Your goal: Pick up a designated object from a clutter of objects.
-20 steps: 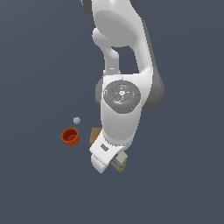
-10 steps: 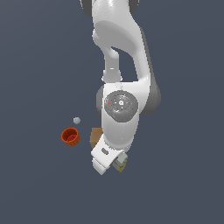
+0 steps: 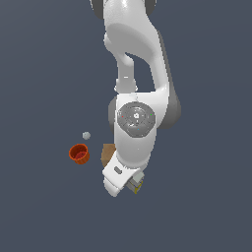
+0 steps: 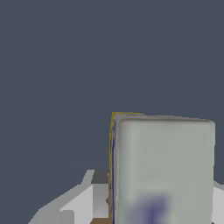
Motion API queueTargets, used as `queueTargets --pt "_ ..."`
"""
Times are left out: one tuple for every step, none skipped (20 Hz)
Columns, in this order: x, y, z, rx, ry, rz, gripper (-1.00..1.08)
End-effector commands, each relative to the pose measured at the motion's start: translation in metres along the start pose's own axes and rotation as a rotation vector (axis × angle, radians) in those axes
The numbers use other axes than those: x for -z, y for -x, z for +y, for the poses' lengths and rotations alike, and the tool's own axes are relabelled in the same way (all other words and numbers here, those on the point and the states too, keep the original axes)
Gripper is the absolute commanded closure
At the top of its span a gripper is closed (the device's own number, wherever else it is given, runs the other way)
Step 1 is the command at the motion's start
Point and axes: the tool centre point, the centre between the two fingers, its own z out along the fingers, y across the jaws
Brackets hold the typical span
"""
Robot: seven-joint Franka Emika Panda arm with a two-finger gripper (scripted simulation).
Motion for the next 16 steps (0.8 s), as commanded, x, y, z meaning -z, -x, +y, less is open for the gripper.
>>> queueTargets --pt "0.0 0.0 0.0 0.0 0.0 0.0 1.08" --pt "0.001 0.0 0.0 0.0 0.0 0.0 1.08" --pt "0.002 0.0 0.0 0.0 0.0 0.0 1.08" --pt "0.004 0.0 -0.001 0.0 0.0 0.0 1.08" --pt "0.006 0.0 -0.001 0.0 0.0 0.0 1.08" --pt "0.009 0.0 -0.002 0.0 0.0 0.0 1.08" --pt "0.013 0.0 -0.002 0.0 0.0 0.0 1.08" --pt "0.018 0.0 -0.003 0.0 0.0 0.0 1.08" --pt "0.024 -0.001 -0.004 0.0 0.0 0.0 1.08" --pt "0.03 -0.001 -0.006 0.0 0.0 0.0 1.08" --pt "0.037 -0.001 -0.007 0.0 0.0 0.0 1.08" --pt "0.045 -0.001 -0.008 0.0 0.0 0.0 1.08" --pt "0.053 -0.001 -0.01 0.0 0.0 0.0 1.08" --pt "0.062 -0.002 -0.011 0.0 0.0 0.0 1.08" --pt "0.072 -0.002 -0.013 0.0 0.0 0.0 1.08" --pt "0.082 -0.002 -0.015 0.0 0.0 0.0 1.08"
